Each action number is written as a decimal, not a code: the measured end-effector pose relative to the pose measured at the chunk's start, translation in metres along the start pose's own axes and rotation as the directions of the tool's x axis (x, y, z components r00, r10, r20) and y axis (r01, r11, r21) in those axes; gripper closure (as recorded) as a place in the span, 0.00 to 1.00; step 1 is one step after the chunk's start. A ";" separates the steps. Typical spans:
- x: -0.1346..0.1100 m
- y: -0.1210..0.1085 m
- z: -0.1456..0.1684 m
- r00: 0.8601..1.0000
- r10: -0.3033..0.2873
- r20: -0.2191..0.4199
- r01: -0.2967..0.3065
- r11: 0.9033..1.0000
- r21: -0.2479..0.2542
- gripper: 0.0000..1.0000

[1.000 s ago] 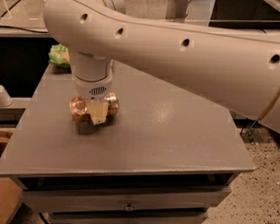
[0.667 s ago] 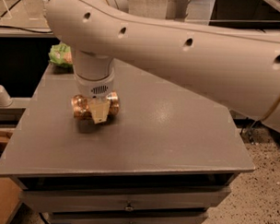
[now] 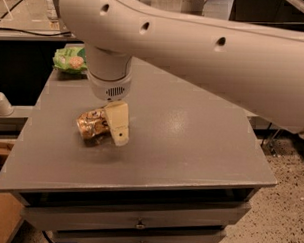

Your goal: Knock orange can over

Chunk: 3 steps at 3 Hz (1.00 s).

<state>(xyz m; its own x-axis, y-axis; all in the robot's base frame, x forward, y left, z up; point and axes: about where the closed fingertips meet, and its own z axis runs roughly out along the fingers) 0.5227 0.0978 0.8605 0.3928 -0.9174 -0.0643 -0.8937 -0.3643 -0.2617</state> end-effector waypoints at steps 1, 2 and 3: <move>0.017 0.003 -0.012 0.996 0.079 0.046 -0.081 0.996 0.037 0.00; 0.044 0.008 -0.031 0.972 0.199 0.126 -0.212 0.972 0.100 0.00; 0.081 0.014 -0.065 0.917 0.328 0.225 -0.373 0.906 0.198 0.00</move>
Offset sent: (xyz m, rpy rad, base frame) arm 0.0134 -0.1010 0.0516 0.3971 -0.0696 -0.3565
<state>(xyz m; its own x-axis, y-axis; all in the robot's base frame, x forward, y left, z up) 0.5277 0.0078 0.9139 0.1157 -0.9252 -0.3613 -0.9136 0.0436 -0.4042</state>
